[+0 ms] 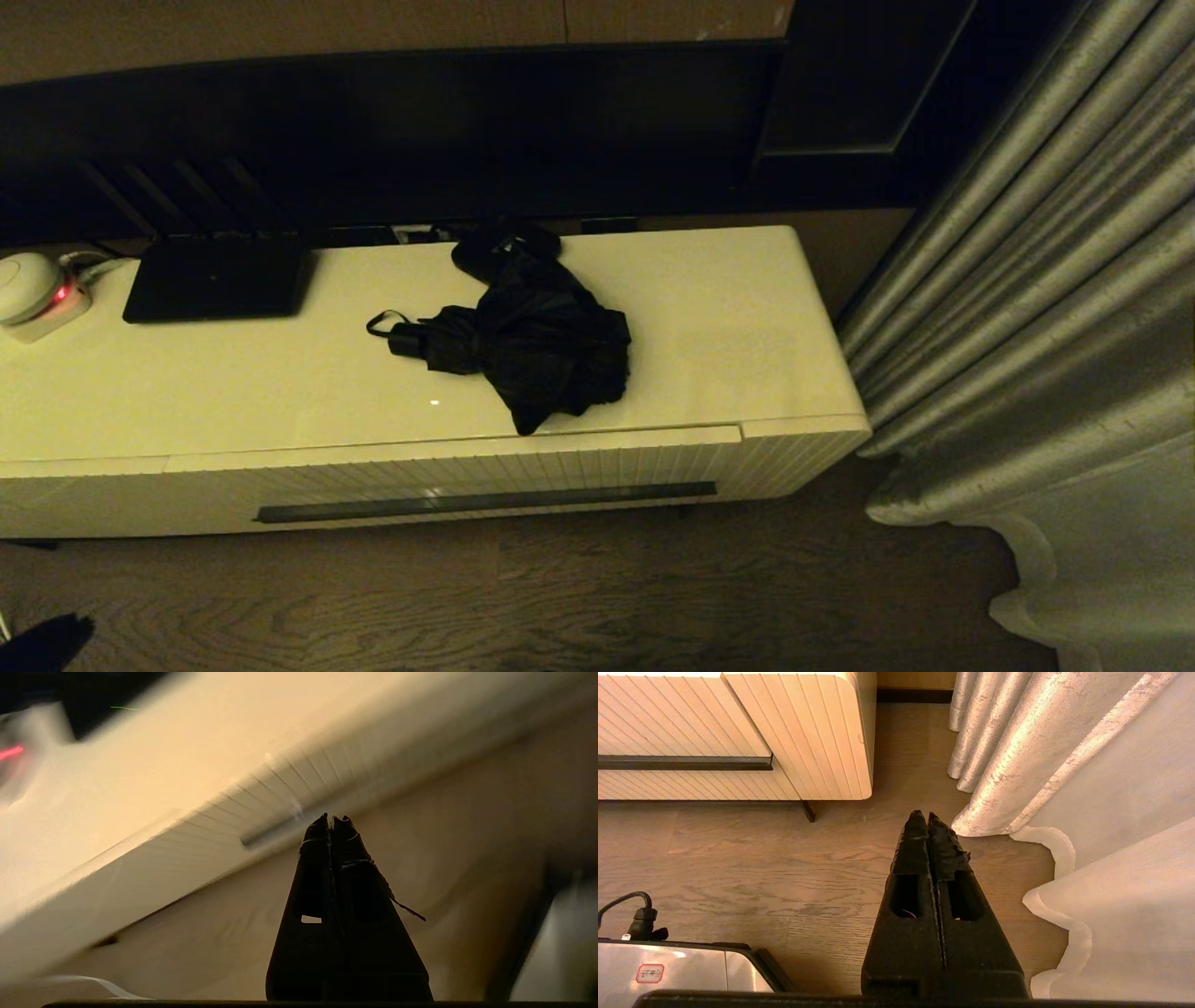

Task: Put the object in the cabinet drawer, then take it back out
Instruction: Open the drawer

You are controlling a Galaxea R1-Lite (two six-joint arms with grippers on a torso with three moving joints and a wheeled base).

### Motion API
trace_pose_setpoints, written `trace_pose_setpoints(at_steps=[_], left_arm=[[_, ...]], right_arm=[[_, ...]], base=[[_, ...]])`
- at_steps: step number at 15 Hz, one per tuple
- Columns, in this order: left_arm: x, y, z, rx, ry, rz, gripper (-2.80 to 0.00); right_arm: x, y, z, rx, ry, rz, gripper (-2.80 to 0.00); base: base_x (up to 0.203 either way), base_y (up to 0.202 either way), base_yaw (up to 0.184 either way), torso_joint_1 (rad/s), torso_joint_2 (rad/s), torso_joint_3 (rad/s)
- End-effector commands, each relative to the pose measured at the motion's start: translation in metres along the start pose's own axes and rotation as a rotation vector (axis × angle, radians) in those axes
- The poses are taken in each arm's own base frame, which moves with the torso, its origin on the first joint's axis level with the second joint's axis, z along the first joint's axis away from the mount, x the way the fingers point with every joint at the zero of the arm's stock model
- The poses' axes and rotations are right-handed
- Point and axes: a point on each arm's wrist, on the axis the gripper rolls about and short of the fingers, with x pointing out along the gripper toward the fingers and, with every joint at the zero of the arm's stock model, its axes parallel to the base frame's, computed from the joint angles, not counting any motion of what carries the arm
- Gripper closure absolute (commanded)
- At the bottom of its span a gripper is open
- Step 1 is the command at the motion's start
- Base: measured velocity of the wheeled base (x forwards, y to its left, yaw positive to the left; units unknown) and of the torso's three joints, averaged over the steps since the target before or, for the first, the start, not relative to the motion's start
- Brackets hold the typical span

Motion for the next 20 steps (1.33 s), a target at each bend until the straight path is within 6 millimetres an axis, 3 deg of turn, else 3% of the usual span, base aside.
trace_pose_setpoints(at_steps=[1,4,8,14,20], left_arm=[[0.033,0.005,0.002,0.153,0.157,-0.148,0.0],[0.056,0.0,-0.008,0.361,0.276,-0.318,0.0],[0.091,-0.004,-0.018,0.404,0.438,-0.474,0.0],[0.16,-0.023,-0.006,0.513,0.556,-0.648,0.0],[0.178,-0.053,-0.009,0.589,0.57,-0.782,0.0]], right_arm=[[0.0,0.0,0.0,0.0,0.002,0.001,0.0],[0.0,0.0,0.0,0.0,0.0,0.001,0.0],[0.0,0.0,0.0,0.0,0.0,0.001,0.0],[0.0,0.0,0.0,0.0,0.0,0.001,0.0],[0.0,0.0,0.0,0.0,-0.001,0.001,0.0]], base=[[0.0,0.0,0.0,0.0,0.0,0.0],[0.0,0.0,0.0,0.0,0.0,0.0],[0.0,0.0,0.0,0.0,0.0,0.0],[0.0,0.0,0.0,0.0,0.0,0.0],[0.0,0.0,0.0,0.0,0.0,0.0]])
